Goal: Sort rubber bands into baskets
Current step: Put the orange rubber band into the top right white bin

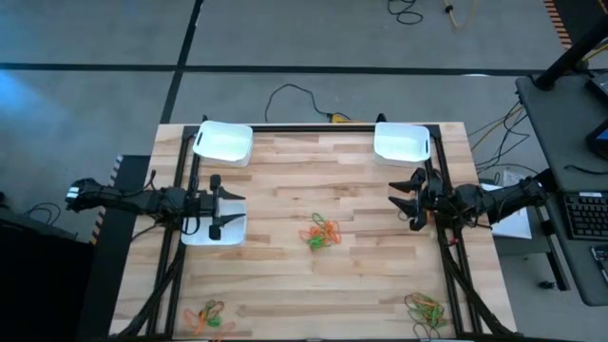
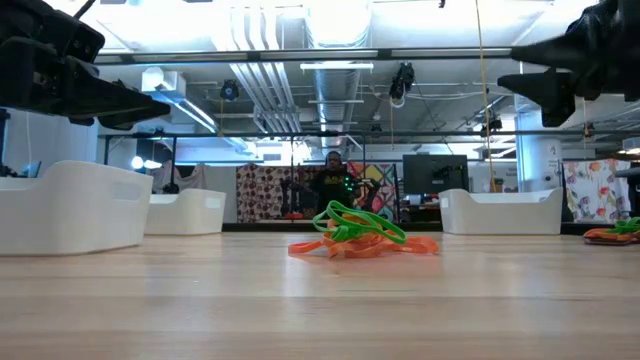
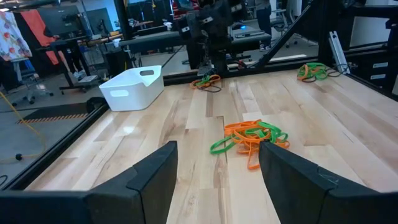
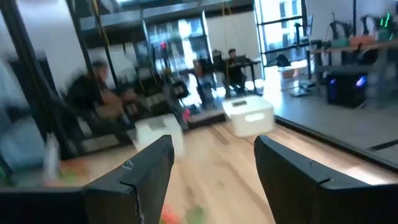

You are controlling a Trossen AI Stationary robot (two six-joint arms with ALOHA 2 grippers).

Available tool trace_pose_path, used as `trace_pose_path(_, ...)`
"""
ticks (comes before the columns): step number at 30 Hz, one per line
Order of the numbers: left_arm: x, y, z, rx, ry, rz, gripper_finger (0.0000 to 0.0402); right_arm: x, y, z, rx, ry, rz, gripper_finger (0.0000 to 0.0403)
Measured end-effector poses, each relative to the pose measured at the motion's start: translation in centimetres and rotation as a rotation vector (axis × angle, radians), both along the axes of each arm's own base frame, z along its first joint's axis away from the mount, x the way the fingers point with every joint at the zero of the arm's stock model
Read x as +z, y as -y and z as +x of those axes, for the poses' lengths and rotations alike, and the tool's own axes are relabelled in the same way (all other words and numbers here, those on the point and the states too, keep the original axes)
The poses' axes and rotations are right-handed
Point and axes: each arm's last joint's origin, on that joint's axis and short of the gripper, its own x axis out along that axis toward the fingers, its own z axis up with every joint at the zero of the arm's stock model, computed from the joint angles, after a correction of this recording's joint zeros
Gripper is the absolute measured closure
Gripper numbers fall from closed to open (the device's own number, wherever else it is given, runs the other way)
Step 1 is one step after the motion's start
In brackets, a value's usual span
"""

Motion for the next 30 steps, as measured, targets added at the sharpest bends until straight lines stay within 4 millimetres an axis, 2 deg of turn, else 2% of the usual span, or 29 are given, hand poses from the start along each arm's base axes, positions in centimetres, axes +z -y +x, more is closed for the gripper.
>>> trace_pose_path(3, 0.0, 0.0, 0.0, 0.0, 0.0, 0.0, 0.0192, -0.4, 0.1, 0.2, -0.03, -0.005, 0.198, 0.0186)
trace_pose_path(5, 0.0, 0.0, 0.0, 0.0, 0.0, 0.0, 0.0192, -0.9, 0.0, 0.6, -0.049, -0.051, 0.218, 0.0186)
trace_pose_path(8, 0.0, 0.0, 0.0, 0.0, 0.0, 0.0, 0.0192, -0.5, -0.2, 1.4, -0.019, -0.137, 0.154, 0.0186)
trace_pose_path(15, 0.0, 0.0, 0.0, 0.0, 0.001, 0.0, 0.0192, -0.7, -1.6, 5.4, 0.131, -0.498, -0.179, 0.0186)
trace_pose_path(20, 0.0, 0.0, 0.0, 0.0, 0.001, 0.0, 0.0192, -0.9, -2.6, 9.7, 0.154, -0.671, -0.118, 0.0186)
trace_pose_path(24, 0.0, 0.0, 0.0, 0.0, 0.001, 0.0, 0.0192, -0.9, -3.8, 14.2, 0.167, -0.769, -0.017, 0.0186)
trace_pose_path(30, 0.0, 0.0, 0.0, -0.001, -0.001, 0.011, 0.0192, -2.1, -5.3, 19.3, 0.199, -1.01, 0.049, 0.0186)
